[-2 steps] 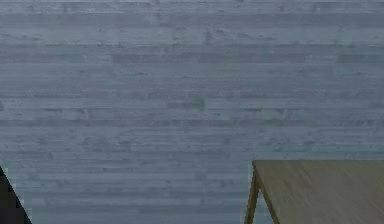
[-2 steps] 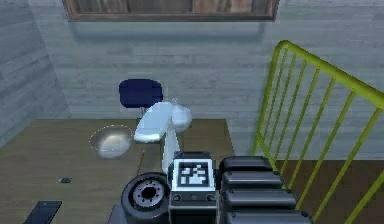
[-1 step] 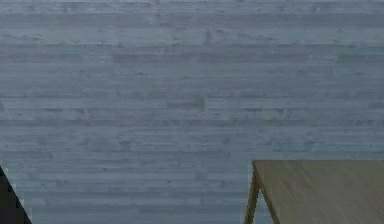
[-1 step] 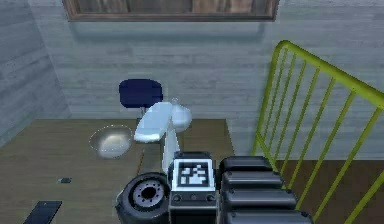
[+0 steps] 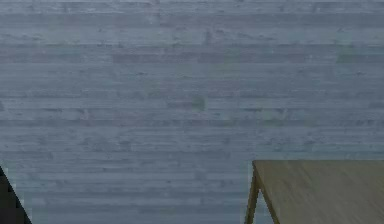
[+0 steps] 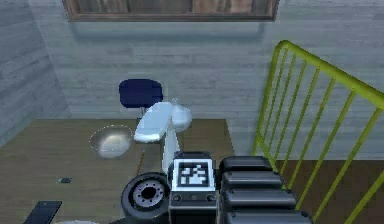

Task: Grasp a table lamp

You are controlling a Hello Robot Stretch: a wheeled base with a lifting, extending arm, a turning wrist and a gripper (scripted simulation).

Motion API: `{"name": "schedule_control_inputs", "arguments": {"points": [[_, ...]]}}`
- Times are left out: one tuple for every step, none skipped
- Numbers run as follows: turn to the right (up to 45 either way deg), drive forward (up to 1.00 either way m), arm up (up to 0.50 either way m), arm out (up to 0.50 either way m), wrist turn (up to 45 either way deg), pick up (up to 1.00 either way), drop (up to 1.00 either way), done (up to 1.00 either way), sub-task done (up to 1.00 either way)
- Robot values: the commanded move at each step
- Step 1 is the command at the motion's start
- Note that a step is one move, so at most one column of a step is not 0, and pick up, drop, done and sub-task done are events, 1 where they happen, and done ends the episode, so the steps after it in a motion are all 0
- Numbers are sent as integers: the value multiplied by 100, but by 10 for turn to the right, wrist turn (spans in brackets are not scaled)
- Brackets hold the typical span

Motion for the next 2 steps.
{"name": "schedule_control_inputs", "arguments": {"points": [[0, 0, 0, 0, 450, 0, 0, 0, 0], [0, 0, 0, 0, 360, 0, 0, 0, 0]]}}
